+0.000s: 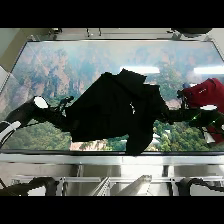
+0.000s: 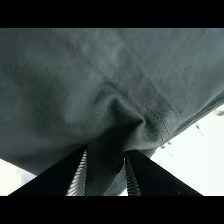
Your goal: Fold the shirts.
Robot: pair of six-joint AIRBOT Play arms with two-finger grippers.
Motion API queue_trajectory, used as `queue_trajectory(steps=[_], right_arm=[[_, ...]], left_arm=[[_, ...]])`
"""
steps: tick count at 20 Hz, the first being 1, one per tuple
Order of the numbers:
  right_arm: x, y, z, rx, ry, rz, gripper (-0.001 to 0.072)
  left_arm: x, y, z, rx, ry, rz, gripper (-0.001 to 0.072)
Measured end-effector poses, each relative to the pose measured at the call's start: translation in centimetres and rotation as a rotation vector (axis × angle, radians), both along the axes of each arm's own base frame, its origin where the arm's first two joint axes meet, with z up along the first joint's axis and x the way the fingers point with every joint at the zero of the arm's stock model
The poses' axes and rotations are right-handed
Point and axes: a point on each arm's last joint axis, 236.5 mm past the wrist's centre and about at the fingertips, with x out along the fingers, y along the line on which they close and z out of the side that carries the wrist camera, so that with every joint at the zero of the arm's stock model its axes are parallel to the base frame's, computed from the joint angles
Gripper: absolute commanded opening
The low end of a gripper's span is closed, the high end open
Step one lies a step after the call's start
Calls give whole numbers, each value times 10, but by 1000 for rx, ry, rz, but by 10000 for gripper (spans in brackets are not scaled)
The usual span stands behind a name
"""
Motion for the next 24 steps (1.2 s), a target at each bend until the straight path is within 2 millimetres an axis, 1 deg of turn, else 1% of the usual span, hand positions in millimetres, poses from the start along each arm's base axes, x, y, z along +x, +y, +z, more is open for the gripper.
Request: queue_trajectory(steps=[1, 2, 4, 6, 8, 10, 11, 12, 13, 14, 15, 16, 17, 18, 19, 20, 21, 22, 23, 24], right_arm=[[0, 0, 0, 0, 0, 0, 20], [0, 0, 0, 0, 0, 0, 20], [-1, 1, 0, 3, 1, 3, 19], [-3, 3, 3, 15, 4, 15, 20], [-7, 6, 11, 33, -4, 33, 19], [-10, 7, 32, 58, -41, 50, 20], [-9, 7, 49, 76, -77, 52, 19], [-9, 5, 68, 91, -119, 51, 20], [-8, 2, 94, 105, -181, 48, 20], [-6, -2, 125, 120, -260, 38, 20], [-6, -7, 157, 128, -345, 26, 20], [-6, -13, 196, 133, -453, 3, 20], [-9, -19, 239, 139, -569, -24, 20], [-16, -26, 289, 140, -715, -54, 21], [-26, -32, 336, 130, -855, -83, 21], [-41, -37, 380, 104, -995, -112, 21], [-59, -42, 421, 53, -1132, -148, 21], [-77, -44, 459, -10, -1261, -196, 20], [-93, -45, 486, -72, -1357, -236, 20], [-108, -43, 508, -138, -1441, -277, 20]], left_arm=[[4, 0, 3, -1, -11, 1, -5], [7, -1, 4, -2, -18, 1, 24], [6, -1, 5, -3, -14, -1, 24], [-1, -1, 2, -4, 8, -2, 23], [-6, -2, 2, -16, 24, 2, 23], [-4, -9, 14, -71, 5, 18, 23], [4, -13, 29, -117, -29, 37, 23], [15, -18, 51, -179, -82, 61, 23], [27, -24, 80, -256, -152, 84, 23], [40, -29, 122, -357, -246, 106, 23], [52, -31, 169, -460, -358, 132, 23], [61, -30, 223, -561, -485, 155, 24], [64, -23, 286, -665, -642, 176, 24], [59, -12, 351, -755, -816, 194, 23], [47, 0, 409, -821, -980, 212, 24], [29, 15, 464, -870, -1144, 239, 24], [9, 27, 507, -895, -1284, 269, 24], [-12, 38, 544, -907, -1407, 314, 24], [-28, 45, 568, -900, -1499, 352, 25], [-41, 48, 584, -887, -1566, 376, 24]])
